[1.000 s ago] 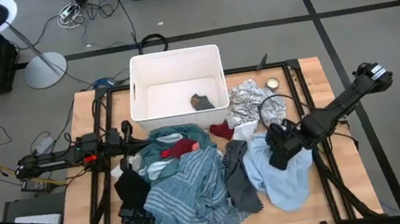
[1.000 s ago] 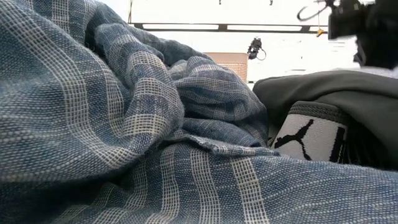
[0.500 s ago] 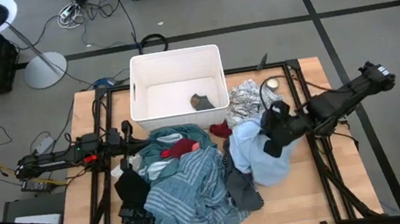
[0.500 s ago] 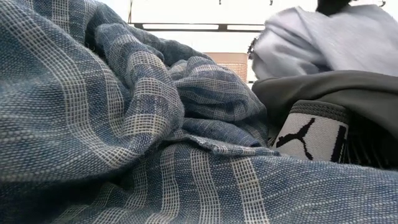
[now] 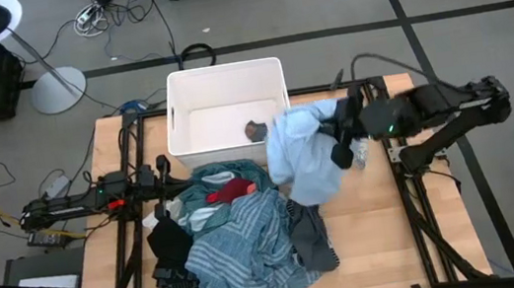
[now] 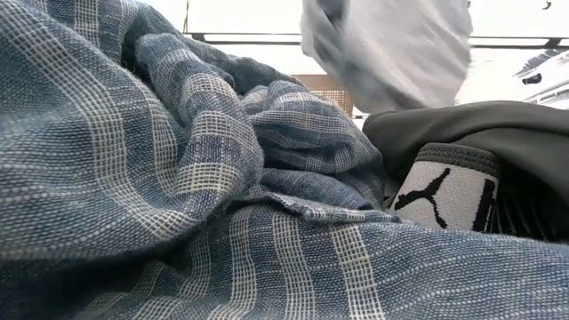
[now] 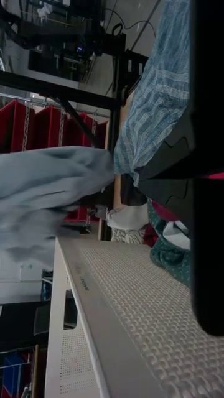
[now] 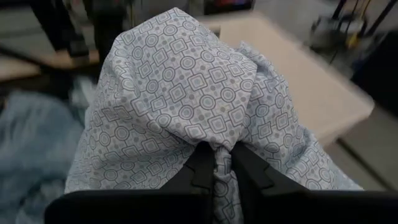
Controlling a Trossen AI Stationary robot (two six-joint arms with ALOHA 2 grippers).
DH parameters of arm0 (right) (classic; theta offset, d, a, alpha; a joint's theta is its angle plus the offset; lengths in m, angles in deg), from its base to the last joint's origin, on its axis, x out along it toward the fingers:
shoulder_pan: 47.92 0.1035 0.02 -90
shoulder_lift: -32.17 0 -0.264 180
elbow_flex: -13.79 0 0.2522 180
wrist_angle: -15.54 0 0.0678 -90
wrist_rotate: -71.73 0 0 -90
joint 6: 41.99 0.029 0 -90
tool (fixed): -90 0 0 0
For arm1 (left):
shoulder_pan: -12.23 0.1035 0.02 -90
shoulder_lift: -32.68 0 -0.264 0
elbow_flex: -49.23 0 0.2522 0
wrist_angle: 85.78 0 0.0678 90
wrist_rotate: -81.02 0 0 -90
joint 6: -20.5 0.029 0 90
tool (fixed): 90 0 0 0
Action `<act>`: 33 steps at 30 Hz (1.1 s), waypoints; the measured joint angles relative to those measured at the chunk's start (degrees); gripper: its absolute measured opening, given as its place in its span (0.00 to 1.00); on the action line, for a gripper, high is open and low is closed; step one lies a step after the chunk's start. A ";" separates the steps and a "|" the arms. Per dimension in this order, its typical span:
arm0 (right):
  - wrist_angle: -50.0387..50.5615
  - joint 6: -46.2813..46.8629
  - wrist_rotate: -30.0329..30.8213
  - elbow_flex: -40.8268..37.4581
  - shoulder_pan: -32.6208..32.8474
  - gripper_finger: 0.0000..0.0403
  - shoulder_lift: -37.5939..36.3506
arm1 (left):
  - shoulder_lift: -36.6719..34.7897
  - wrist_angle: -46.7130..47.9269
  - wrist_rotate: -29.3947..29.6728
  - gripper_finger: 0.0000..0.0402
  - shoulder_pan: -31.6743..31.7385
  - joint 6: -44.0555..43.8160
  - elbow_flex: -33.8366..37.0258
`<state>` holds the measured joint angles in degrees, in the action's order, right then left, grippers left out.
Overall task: Sort clothes
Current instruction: Put the blue patterned shirt into the white laundry bin
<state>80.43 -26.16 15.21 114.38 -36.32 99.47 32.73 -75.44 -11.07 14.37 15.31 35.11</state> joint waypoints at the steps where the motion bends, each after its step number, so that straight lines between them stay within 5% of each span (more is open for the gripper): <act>1: -1.06 -1.47 0.00 1.82 -0.83 0.06 0.54 | 0.00 -0.01 0.00 0.00 0.00 0.02 0.00; 15: -8.87 -21.50 -1.52 30.72 -11.86 0.06 17.40 | 0.00 0.00 0.00 0.00 -0.01 0.01 -0.02; 24: -10.18 -22.49 -12.14 43.56 -21.93 0.06 29.36 | 0.00 0.00 0.00 0.00 0.00 0.02 0.00; 33: -13.48 -16.79 -25.04 46.06 -31.39 0.06 38.01 | 0.00 -0.02 0.00 0.00 -0.01 0.01 -0.01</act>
<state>66.95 -42.95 -9.83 160.43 -67.71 137.49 32.73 -75.46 -11.07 14.36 15.32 35.10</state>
